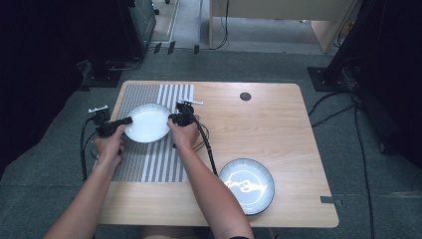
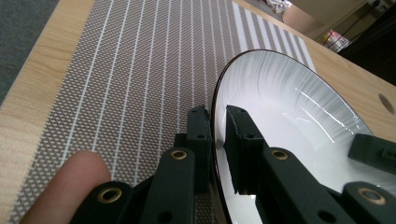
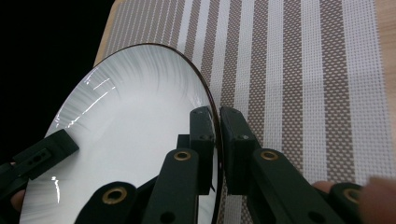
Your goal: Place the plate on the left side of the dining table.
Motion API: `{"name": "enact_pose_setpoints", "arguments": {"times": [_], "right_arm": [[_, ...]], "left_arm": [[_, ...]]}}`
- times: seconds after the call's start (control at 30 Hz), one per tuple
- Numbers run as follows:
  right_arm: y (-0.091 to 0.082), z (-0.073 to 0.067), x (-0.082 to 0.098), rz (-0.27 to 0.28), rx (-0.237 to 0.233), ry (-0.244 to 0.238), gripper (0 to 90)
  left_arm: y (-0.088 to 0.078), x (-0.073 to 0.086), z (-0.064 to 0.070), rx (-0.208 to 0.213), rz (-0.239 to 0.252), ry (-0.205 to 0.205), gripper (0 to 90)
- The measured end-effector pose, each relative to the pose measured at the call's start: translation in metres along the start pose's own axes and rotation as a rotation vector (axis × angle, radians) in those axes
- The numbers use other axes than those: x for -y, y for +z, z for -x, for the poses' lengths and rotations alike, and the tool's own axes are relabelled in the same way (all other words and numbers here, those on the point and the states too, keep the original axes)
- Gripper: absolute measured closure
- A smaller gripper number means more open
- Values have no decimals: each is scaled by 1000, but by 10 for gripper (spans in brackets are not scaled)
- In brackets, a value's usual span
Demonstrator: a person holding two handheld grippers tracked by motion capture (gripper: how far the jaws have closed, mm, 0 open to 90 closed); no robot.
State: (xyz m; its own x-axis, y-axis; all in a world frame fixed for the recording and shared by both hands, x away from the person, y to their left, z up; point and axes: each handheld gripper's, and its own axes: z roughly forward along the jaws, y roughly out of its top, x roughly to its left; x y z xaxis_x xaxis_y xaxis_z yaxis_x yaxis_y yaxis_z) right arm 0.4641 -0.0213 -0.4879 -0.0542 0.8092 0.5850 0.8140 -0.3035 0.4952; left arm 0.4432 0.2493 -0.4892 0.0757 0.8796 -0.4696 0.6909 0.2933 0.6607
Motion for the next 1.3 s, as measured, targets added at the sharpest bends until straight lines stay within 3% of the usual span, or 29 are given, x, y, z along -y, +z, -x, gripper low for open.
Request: {"name": "enact_pose_setpoints", "arguments": {"times": [0.13, 0.47, 0.67, 0.83, 0.97, 1.03, 1.1, 1.2, 1.3], "right_arm": [[10, 1, -1, 11, 18, -19, 839], [25, 11, 1, 47, 16, -57, 821], [27, 12, 2, 42, 16, -79, 813], [26, 9, 2, 53, 2, -81, 743], [25, 7, 1, 45, -15, -68, 681], [23, 6, 0, 57, -18, -64, 645], [19, 5, -3, 78, -5, -71, 612], [11, 4, -8, 103, 57, -111, 580], [3, 4, -12, 121, 88, -147, 561]], "left_arm": [[4, -3, -2, 3, -2, -16, 827], [18, -6, -2, -16, -8, 33, 827], [20, -3, -2, -46, -42, 35, 804], [23, -1, -4, -59, -82, 38, 778], [24, 1, -2, -73, -76, 94, 755], [22, 1, -1, -59, -66, 106, 699], [20, 0, -1, -54, -66, 90, 585], [15, -2, 1, -61, -63, 96, 472], [8, -4, 5, -61, -57, 100, 375]]}}
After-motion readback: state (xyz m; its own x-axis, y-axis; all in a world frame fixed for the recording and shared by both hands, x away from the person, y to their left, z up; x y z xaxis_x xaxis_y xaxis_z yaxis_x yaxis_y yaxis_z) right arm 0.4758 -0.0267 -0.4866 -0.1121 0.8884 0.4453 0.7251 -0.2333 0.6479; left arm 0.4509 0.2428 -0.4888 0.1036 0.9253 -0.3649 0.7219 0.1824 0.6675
